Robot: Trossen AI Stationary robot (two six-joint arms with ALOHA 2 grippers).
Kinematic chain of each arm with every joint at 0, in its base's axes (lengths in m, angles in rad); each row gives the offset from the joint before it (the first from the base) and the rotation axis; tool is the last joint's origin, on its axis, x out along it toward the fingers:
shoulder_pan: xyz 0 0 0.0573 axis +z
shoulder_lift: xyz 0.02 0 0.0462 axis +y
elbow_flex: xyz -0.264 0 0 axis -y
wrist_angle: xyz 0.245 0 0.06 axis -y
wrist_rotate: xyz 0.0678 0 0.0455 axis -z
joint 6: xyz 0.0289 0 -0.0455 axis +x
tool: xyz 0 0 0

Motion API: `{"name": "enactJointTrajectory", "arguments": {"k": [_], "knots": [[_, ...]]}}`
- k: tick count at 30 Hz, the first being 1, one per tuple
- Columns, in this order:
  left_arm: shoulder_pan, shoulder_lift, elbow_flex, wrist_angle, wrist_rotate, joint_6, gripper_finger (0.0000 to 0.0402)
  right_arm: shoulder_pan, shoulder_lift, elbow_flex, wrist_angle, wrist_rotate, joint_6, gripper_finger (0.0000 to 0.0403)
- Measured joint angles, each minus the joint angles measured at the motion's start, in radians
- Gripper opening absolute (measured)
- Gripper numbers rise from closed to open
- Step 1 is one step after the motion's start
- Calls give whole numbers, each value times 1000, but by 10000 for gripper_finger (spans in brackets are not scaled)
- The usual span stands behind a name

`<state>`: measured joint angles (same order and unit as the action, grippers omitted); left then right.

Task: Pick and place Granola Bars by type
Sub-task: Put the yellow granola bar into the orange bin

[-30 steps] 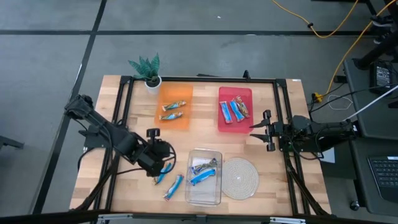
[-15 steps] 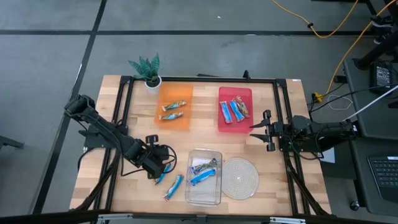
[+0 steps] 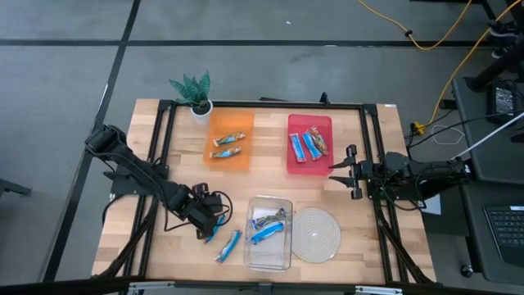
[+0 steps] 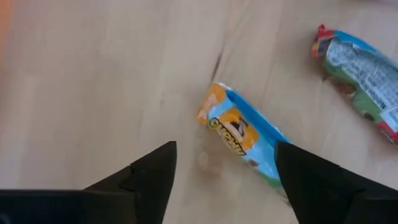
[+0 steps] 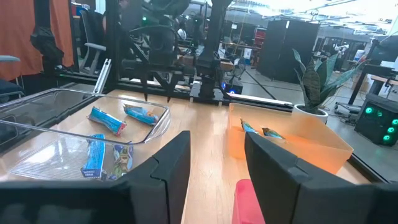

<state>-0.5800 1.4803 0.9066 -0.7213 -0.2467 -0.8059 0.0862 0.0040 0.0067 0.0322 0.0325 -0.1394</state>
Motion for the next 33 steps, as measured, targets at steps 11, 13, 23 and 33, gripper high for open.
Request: {"name": "enactJointTrajectory", "arguments": {"k": [11, 13, 23, 33], "knots": [[0, 0, -166, 260, 155, -19, 298, 0, 0, 0, 0, 0, 0, 155], [0, 0, -185, 286, 162, -20, 298, 0, 0, 0, 0, 0, 0, 155], [0, 1, -244, 336, 138, -45, 277, 0, 0, 0, 0, 0, 0, 155], [0, 1, -246, 337, 141, -45, 149, 0, 0, 0, 0, 0, 0, 155]]}}
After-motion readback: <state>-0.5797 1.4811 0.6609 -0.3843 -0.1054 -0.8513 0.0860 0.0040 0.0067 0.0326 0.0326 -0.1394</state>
